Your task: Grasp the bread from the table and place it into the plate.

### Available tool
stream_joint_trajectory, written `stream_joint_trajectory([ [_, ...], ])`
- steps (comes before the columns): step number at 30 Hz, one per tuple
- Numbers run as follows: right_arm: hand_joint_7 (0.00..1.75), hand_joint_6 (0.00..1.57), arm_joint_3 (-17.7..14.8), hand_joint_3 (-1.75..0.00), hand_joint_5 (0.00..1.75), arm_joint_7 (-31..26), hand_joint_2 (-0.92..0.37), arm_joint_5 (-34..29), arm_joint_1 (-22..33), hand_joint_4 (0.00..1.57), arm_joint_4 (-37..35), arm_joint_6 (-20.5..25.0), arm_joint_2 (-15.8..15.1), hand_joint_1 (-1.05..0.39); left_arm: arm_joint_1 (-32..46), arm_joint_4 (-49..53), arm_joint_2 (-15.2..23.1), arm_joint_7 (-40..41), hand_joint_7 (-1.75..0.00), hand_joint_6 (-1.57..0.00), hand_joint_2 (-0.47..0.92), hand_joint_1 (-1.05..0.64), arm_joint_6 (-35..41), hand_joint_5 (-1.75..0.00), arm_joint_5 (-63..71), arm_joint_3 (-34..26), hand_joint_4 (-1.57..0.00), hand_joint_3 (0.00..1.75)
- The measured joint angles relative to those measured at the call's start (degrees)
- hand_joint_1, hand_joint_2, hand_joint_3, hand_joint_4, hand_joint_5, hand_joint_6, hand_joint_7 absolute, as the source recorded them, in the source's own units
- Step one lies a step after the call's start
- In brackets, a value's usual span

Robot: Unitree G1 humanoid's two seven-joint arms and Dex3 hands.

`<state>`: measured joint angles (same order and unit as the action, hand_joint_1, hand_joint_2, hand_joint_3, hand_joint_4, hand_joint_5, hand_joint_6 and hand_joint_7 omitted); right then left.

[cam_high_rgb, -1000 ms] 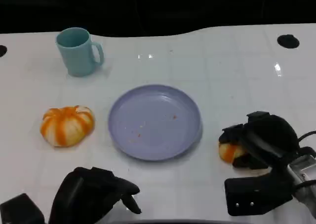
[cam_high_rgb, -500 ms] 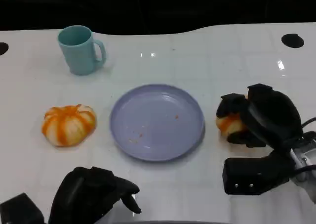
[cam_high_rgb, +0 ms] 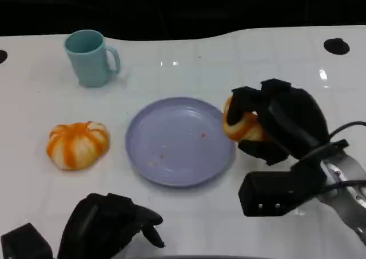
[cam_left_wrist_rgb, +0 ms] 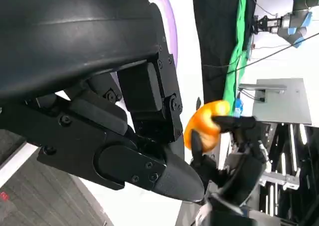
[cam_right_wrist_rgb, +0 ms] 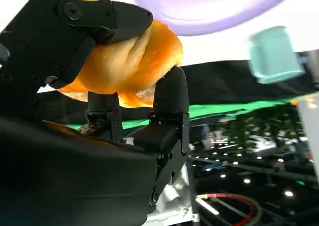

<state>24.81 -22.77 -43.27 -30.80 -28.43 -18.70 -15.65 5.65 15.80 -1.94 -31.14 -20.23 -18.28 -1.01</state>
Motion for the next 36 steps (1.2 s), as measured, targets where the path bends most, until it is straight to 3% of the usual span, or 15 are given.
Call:
stream_joint_trajectory([
  [4, 1.69, 0.80, 0.45, -1.40, 1.75, 0.76, -0.25, 0.53, -3.09, 1.03, -2.03, -1.73, 2.63, -0.17, 0.01, 0.00, -0.02, 0.00, -0.01, -1.55, 0.91, -0.97, 0.02, -1.04, -0.03, 0.05, -1.15, 0.00],
  [19, 1.68, 0.78, 2.40, -1.41, 1.75, 0.43, -0.24, 1.12, -11.65, 1.02, -20.71, -6.33, 11.65, -0.15, 0.42, -0.82, -0.07, 0.18, -0.02, -1.55, 0.92, -0.98, 0.11, -1.05, 0.04, 0.62, -1.15, 0.00],
  [21, 1.48, 0.82, 2.41, -1.37, 1.75, 0.55, -0.27, 1.65, -12.16, 0.99, -22.56, -6.36, 12.70, -0.15, 0.57, -0.95, -0.10, 0.35, -0.02, -1.55, 0.92, -0.98, 0.11, -1.05, 0.08, 0.67, -1.14, 0.00],
  [23, 0.88, 0.91, 2.41, -1.15, 1.62, 1.26, -0.38, 2.21, -12.57, 0.90, -24.22, -6.39, 13.45, -0.16, 0.71, -1.05, -0.10, 0.50, -0.02, -1.55, 0.92, -0.98, 0.10, -1.05, 0.18, 0.74, -1.14, 0.01],
  [24, 0.64, 0.91, 2.40, -0.97, 1.43, 1.97, -0.46, 2.69, -12.76, 0.87, -24.94, -6.35, 13.73, -0.19, 0.77, -1.09, -0.10, 0.53, -0.02, -1.55, 0.92, -0.98, 0.10, -1.05, 0.33, 0.76, -1.14, 0.01],
  [25, 0.37, 0.80, 2.40, -0.76, 1.17, 2.80, -0.57, 3.09, -12.89, 0.70, -25.36, -6.35, 13.91, -0.26, 0.85, -1.13, -0.10, 0.54, -0.02, -1.55, 0.92, -0.98, 0.10, -1.05, 0.49, 0.81, -1.14, 0.01],
  [26, 0.23, 0.71, 2.39, -0.60, 0.95, 3.89, -0.66, 3.49, -12.98, 0.59, -25.57, -6.33, 13.98, -0.30, 0.93, -1.21, -0.11, 0.54, -0.02, -1.55, 0.92, -0.98, 0.10, -1.05, 0.55, 0.87, -1.13, 0.01],
  [28, 0.06, 0.55, 2.44, -0.29, 0.57, 6.70, -0.84, 3.92, -13.02, 0.38, -25.60, -5.98, 13.96, -0.39, 1.08, -1.45, -0.12, 0.54, -0.02, -1.55, 0.92, -0.98, 0.10, -1.05, 0.57, 0.90, -1.13, 0.01],
  [29, 0.03, 0.48, 2.60, -0.23, 0.48, 7.80, -0.88, 3.94, -13.02, 0.31, -25.53, -5.72, 13.90, -0.43, 1.13, -1.52, -0.13, 0.54, -0.01, -1.55, 0.92, -0.97, 0.10, -1.05, 0.57, 0.90, -1.13, 0.01],
  [31, 0.01, 0.37, 3.15, -0.23, 0.38, 9.43, -0.91, 3.65, -13.01, 0.18, -24.77, -4.58, 13.58, -0.53, 1.20, -1.59, -0.13, 0.54, -0.02, -1.55, 0.92, -0.97, 0.10, -1.06, 0.58, 0.92, -1.13, 0.00],
  [34, 0.00, 0.27, 3.93, -0.29, 0.37, 11.72, -0.92, 3.01, -12.98, 0.03, -22.70, -2.74, 12.72, -0.61, 1.36, -1.67, -0.13, 0.54, -0.02, -1.55, 0.92, -0.98, 0.10, -1.06, 0.58, 0.96, -1.13, 0.00],
  [36, 0.00, 0.25, 4.26, -0.29, 0.32, 13.23, -0.92, 3.00, -12.91, 0.01, -21.20, -1.55, 12.50, -0.64, 1.42, -1.69, -0.12, 0.54, -0.02, -1.55, 0.92, -0.98, 0.10, -1.07, 0.60, 0.98, -1.12, 0.00],
])
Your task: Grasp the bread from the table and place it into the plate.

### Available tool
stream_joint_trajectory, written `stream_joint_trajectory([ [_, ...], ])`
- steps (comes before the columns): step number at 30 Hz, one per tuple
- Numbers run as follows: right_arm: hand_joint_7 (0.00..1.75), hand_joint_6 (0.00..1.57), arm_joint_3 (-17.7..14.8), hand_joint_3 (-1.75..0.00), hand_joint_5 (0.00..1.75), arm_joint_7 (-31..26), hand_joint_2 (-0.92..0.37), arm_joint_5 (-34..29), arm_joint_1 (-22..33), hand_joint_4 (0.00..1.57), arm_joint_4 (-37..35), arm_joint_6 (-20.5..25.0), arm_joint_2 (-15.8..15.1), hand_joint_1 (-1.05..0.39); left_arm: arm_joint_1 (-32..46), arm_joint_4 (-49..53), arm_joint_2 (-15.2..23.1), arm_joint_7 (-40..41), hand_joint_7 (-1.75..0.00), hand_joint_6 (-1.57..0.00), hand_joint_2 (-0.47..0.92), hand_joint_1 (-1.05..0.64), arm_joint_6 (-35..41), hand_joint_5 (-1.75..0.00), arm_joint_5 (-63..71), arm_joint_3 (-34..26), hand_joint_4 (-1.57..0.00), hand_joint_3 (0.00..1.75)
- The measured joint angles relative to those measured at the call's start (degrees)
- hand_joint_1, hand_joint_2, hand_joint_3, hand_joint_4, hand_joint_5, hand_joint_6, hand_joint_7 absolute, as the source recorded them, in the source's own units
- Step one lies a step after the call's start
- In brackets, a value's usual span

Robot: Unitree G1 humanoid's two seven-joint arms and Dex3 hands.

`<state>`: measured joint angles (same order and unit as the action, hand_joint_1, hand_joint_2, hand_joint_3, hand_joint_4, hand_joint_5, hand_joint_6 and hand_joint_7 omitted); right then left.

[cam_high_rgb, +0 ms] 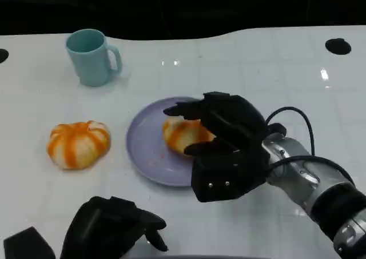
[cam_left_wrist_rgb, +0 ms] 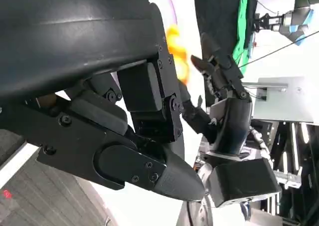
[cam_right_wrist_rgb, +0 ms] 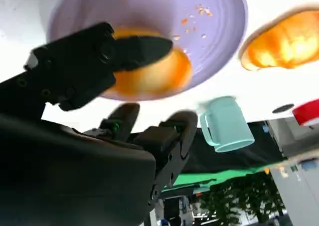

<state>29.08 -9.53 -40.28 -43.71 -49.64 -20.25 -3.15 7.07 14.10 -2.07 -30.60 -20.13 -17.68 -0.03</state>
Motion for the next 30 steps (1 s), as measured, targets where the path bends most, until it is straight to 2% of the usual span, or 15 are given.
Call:
stream_joint_trajectory([
  [5, 0.00, 0.23, 0.14, -0.30, 0.26, 1.95, -0.92, 0.22, 1.48, 0.00, 3.43, 1.32, -0.46, -0.69, 0.08, -0.07, 0.01, 0.00, -0.01, -1.55, 0.92, -0.97, 0.00, -1.06, 0.03, 0.03, -1.12, 0.00],
  [10, 0.00, 0.20, -0.23, -0.32, 0.28, 4.54, -0.92, 1.92, 4.32, 0.00, 8.82, 1.56, -1.83, -0.71, 0.25, -0.07, 0.02, -0.01, -0.02, -1.55, 0.92, -0.97, -0.02, -1.07, 0.00, 0.03, -1.12, 0.00],
  [16, 0.00, 0.18, -2.78, -0.32, 0.34, 9.54, -0.92, 5.86, 10.11, 0.00, 19.65, 1.83, -5.10, -0.69, 0.18, -0.02, 0.02, -0.01, -0.02, -1.55, 0.92, -0.97, -0.07, -1.07, -0.01, -0.05, -1.12, 0.00],
  [19, 0.02, 0.21, -4.50, -0.28, 0.43, 12.15, -0.92, 8.76, 13.87, 0.00, 24.64, 1.55, -7.12, -0.66, 0.05, 0.02, 0.03, -0.01, -0.02, -1.55, 0.92, -0.97, -0.08, -1.07, -0.01, -0.10, -1.12, 0.01],
  [25, 0.06, 0.29, -8.15, -0.26, 0.55, 14.11, -0.92, 14.61, 22.09, 0.11, 30.91, -3.35, -10.12, -0.64, -0.20, 0.03, 0.10, -0.01, -0.02, -1.55, 0.92, -0.97, 0.00, -1.07, -0.03, -0.15, -1.12, 0.00],
  [30, 0.16, 0.50, -11.27, -0.21, 0.69, 13.38, -0.92, 18.35, 27.71, 0.32, 33.06, -10.56, -11.45, -0.56, -0.41, 0.04, 0.09, -0.02, -0.01, -1.54, 0.92, -0.96, 0.21, -1.05, -0.18, -0.16, -1.13, 0.00],
])
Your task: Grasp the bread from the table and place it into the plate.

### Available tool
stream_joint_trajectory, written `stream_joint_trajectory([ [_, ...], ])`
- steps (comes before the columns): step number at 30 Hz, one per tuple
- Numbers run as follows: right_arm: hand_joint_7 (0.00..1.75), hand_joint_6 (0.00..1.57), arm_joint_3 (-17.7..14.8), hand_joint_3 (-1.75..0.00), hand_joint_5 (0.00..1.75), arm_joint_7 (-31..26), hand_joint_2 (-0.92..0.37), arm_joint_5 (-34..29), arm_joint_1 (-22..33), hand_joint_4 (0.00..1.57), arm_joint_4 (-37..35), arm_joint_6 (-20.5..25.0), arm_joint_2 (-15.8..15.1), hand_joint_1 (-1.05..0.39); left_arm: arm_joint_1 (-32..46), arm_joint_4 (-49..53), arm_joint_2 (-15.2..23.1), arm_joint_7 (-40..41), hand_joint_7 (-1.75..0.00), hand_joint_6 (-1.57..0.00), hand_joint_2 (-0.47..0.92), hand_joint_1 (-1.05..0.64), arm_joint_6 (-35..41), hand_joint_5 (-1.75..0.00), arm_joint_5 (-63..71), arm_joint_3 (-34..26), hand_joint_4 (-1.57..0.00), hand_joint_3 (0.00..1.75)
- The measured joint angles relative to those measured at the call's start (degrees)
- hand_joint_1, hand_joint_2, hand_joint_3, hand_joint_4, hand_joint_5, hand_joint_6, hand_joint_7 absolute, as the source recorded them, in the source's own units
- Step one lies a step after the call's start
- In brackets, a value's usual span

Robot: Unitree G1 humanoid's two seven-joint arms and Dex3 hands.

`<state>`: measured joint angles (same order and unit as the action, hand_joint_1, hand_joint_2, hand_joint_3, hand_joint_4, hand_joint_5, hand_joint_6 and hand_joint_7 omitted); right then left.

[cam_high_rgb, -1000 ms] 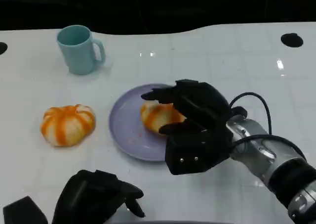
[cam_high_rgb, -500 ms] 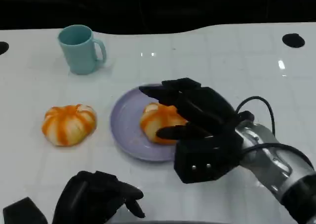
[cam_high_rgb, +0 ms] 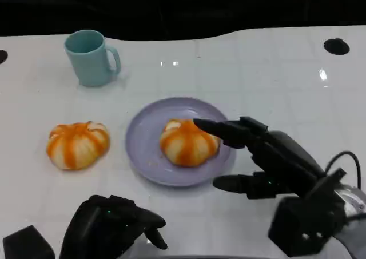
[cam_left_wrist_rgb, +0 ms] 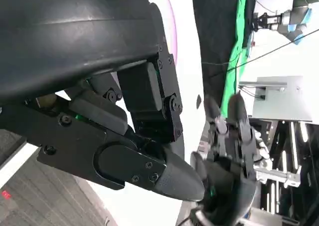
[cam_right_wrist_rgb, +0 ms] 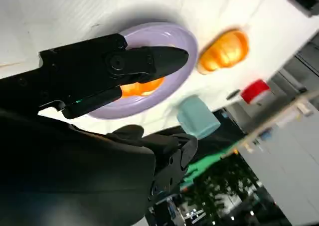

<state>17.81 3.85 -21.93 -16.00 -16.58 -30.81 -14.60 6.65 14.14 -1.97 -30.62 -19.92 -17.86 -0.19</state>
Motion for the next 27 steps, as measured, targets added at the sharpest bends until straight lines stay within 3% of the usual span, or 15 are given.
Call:
stream_joint_trajectory([
  [5, 0.27, 0.71, -3.85, -0.24, 0.83, -0.23, -0.92, 4.71, 5.43, 0.54, 1.58, -6.37, -0.65, -0.50, -0.16, 0.10, 0.01, -0.01, -0.02, -1.54, 0.92, -0.96, 0.10, -1.05, -0.48, -0.07, -1.14, 0.00],
  [9, 0.46, 0.81, -6.33, -0.30, 1.13, 0.42, -0.90, 7.92, 10.28, 0.63, 4.32, -7.55, -1.58, -0.39, -0.33, 0.13, 0.02, -0.01, -0.02, -1.55, 0.92, -0.96, 0.15, -1.06, -0.50, -0.07, -1.14, 0.00],
  [10, 0.56, 0.82, -6.69, -0.38, 1.22, 0.79, -0.85, 8.76, 11.14, 0.65, 4.63, -7.88, -1.78, -0.36, -0.34, 0.14, 0.04, -0.01, -0.02, -1.55, 0.91, -0.97, 0.15, -1.06, -0.50, -0.08, -1.14, 0.00],
  [12, 0.81, 0.81, -7.36, -0.80, 1.44, 1.38, -0.61, 9.86, 12.80, 0.68, 4.97, -8.69, -1.88, -0.31, -0.39, 0.14, 0.04, -0.01, -0.02, -1.55, 0.91, -0.97, 0.35, -1.05, -0.52, -0.07, -1.14, 0.00],
  [15, 0.96, 0.84, -8.49, -1.01, 1.57, 1.77, -0.52, 10.91, 14.27, 0.75, 4.82, -10.29, -1.88, -0.25, -0.43, 0.13, 0.04, 0.00, -0.02, -1.55, 0.91, -0.96, 0.47, -1.05, -0.55, -0.07, -1.14, 0.00],
  [20, 1.13, 0.87, -9.82, -1.11, 1.66, 3.93, -0.50, 12.33, 16.79, 0.77, 5.64, -11.16, -2.49, -0.19, -0.41, 0.11, 0.03, 0.00, -0.02, -1.55, 0.92, -0.97, 0.54, -1.05, -0.54, -0.06, -1.14, 0.00],
  [27, 1.27, 0.80, -11.78, -1.08, 1.74, 5.85, -0.51, 14.09, 22.31, 0.78, 10.30, -9.67, -3.64, -0.22, -0.53, 0.12, 0.07, 0.00, -0.02, -1.55, 0.92, -0.98, 0.71, -1.05, -0.53, -0.10, -1.14, 0.00],
])
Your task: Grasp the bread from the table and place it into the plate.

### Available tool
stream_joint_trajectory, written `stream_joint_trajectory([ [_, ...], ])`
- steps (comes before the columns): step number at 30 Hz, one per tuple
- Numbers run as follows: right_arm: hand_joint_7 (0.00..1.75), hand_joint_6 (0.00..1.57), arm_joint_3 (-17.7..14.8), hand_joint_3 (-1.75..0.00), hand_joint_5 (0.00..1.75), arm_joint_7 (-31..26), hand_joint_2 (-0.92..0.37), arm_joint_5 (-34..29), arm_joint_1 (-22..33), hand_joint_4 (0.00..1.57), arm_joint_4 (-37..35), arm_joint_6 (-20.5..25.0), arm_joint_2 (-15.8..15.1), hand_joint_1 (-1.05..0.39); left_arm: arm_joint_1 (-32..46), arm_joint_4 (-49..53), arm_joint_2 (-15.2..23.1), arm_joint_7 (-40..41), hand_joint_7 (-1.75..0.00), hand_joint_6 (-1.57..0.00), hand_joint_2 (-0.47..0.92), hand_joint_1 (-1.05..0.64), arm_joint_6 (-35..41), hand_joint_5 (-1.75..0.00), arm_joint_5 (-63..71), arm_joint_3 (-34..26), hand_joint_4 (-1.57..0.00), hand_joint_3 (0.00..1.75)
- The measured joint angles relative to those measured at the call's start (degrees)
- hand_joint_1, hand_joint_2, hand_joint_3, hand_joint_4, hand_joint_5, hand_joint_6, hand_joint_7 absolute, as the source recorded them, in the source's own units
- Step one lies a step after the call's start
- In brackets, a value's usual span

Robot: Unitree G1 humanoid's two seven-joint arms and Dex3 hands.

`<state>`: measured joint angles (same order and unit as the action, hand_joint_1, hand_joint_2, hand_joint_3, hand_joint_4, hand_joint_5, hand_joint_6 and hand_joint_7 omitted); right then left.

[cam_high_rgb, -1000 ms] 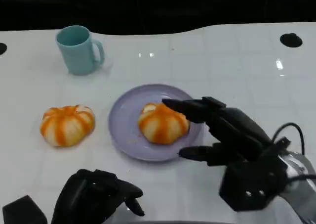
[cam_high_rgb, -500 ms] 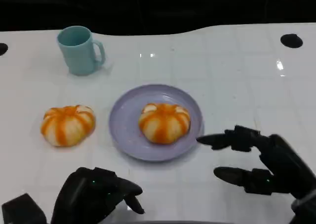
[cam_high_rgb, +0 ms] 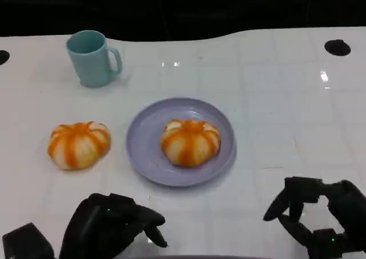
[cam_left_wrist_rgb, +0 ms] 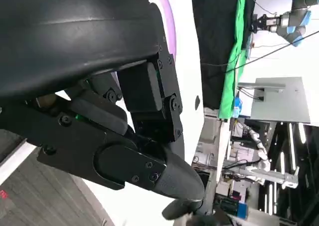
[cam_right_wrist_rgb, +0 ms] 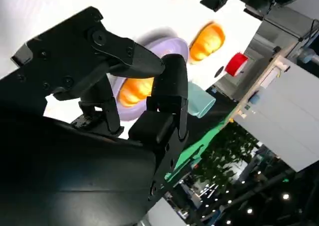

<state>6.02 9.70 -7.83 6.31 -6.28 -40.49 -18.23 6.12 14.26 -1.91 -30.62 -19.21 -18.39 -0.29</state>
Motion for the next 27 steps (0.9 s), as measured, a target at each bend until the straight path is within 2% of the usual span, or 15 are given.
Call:
stream_joint_trajectory([
  [5, 1.30, 0.79, -0.85, -1.07, 1.71, -0.67, -0.50, -0.34, 1.82, 0.78, 0.54, 1.20, 1.28, -0.27, -0.35, 0.43, 0.23, -0.02, -0.02, -1.55, 0.92, -0.98, 0.04, -1.06, 0.00, -0.17, -1.14, 0.01],
  [17, 1.28, 0.80, -0.51, -1.09, 1.70, -1.91, -0.48, -2.37, 0.44, 0.79, -3.70, 0.26, 4.22, -0.28, -0.61, 2.51, 1.43, -1.77, -0.01, -1.54, 0.92, -0.97, -0.92, -1.07, -0.49, -2.03, -1.14, 0.01],
  [27, 1.26, 0.81, -0.35, -1.04, 1.71, -1.96, -0.49, -2.39, -0.17, 0.80, -5.64, -1.56, 4.68, -0.32, -0.66, 2.76, 1.66, -2.94, -0.01, -1.54, 0.92, -0.96, -1.03, -1.06, -1.43, -2.48, -1.13, 0.00],
])
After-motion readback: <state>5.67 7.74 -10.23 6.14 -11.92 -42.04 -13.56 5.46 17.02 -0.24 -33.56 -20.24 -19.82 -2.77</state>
